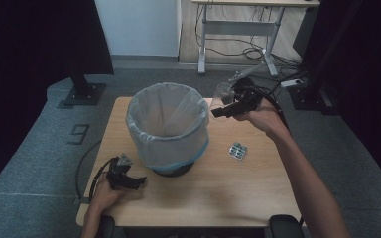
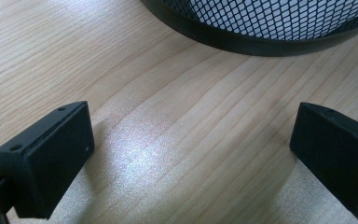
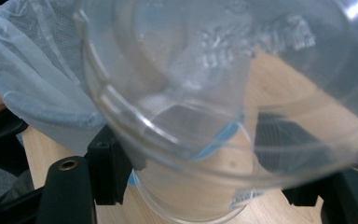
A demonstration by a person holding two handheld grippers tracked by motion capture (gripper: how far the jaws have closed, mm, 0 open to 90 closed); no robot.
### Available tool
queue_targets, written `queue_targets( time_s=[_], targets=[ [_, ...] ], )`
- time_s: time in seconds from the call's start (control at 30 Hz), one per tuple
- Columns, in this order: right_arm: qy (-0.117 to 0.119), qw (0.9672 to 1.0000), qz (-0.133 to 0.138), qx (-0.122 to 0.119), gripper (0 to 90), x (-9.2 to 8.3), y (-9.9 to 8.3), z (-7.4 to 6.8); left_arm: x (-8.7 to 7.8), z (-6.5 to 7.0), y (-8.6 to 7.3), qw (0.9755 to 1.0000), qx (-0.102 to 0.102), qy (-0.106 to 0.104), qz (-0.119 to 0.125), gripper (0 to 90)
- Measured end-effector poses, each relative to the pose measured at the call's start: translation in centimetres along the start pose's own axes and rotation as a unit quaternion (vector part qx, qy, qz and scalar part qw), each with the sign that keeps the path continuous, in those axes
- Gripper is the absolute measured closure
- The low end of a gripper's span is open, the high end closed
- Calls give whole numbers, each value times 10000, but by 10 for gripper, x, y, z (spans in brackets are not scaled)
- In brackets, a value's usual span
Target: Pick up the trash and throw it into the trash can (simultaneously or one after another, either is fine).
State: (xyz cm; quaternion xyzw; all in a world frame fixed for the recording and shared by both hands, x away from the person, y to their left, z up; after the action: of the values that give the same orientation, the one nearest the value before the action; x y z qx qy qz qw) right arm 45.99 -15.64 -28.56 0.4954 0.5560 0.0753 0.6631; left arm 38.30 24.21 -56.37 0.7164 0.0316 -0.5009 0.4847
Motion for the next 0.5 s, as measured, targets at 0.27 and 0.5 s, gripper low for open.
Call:
queue_targets(
  time_s=[0.27,0.5],
  targets=[
    [24,10000,-56,-75,304,5,16,-5,0,0,0,10000,-1,0,0,0],
    [76,9997,-83,-199,304,14,34,-11,0,0,0,10000,0,0,1,0]
  ],
)
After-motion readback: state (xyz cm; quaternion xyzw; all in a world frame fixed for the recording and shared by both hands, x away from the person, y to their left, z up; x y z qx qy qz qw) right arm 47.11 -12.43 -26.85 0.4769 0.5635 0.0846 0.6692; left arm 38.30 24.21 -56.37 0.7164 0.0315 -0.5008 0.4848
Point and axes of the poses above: each handheld gripper's, and its own axes: x roughly forward along the jaws, y roughly out of its top, z roughly to its right, the point moved 2 cm from there along x, roughly forward along the jaws, and after that the axes turned 3 degrees about x, right-handed, at the moved point
